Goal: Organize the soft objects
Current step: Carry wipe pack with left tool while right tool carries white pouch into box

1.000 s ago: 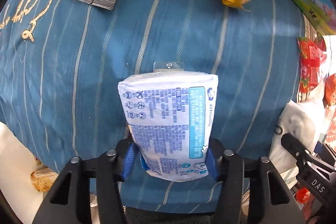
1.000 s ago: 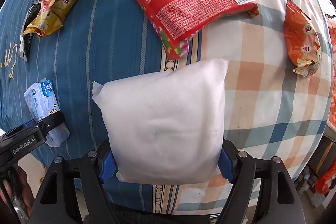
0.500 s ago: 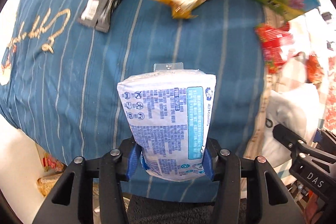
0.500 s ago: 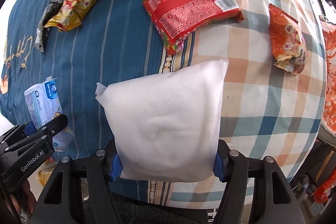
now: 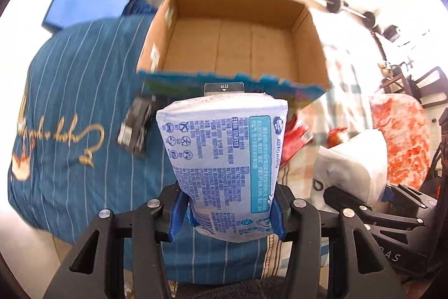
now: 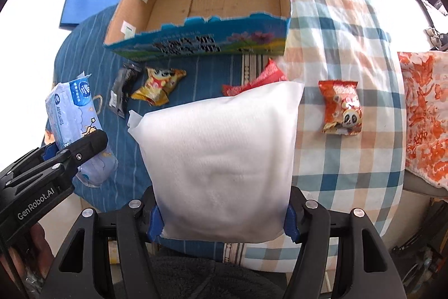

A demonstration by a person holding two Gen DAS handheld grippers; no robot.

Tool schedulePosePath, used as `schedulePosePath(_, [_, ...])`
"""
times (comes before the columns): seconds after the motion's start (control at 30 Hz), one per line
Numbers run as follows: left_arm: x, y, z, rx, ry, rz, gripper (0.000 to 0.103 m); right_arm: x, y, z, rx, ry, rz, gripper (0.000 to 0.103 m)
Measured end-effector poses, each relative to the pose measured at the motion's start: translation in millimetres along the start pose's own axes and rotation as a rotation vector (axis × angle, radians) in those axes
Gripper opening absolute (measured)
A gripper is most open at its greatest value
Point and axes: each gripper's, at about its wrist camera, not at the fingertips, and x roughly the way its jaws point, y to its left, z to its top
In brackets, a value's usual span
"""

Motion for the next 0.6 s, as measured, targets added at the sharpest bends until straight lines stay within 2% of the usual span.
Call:
schedulePosePath(0.03, [-4.5,-0.9,21.2,0.015,-0.017,-0.011,0.046,-20.2,6.5,-1.0,0.009,-0.021,0.005,0.068])
schedulePosePath(0.13, [-21.1,0.9,55.2,0.057,-0.055,-0.036,0.046,-55.9,26.3,10.7,0.030,-0.075,0.034,0.068])
schedulePosePath(0.23, [-23.8,12.9,91.4,0.097,-0.083,-0.053,0.046,-74.1,38.3,35.5,0.037,-0.127,0.045,0.068])
schedulePosePath(0.37, [-23.8,16.1,135.0,0.137,-0.101,-0.069,0.046,-86.5,52.9,74.7,0.049,-0.174,0.046,0.068])
schedulePosePath(0.6, [15.8,29.2,201.9,0.184,-0.084,-0.101,0.046,-76.9,55.2,152.5,0.076,-0.214,-0.013,0.068])
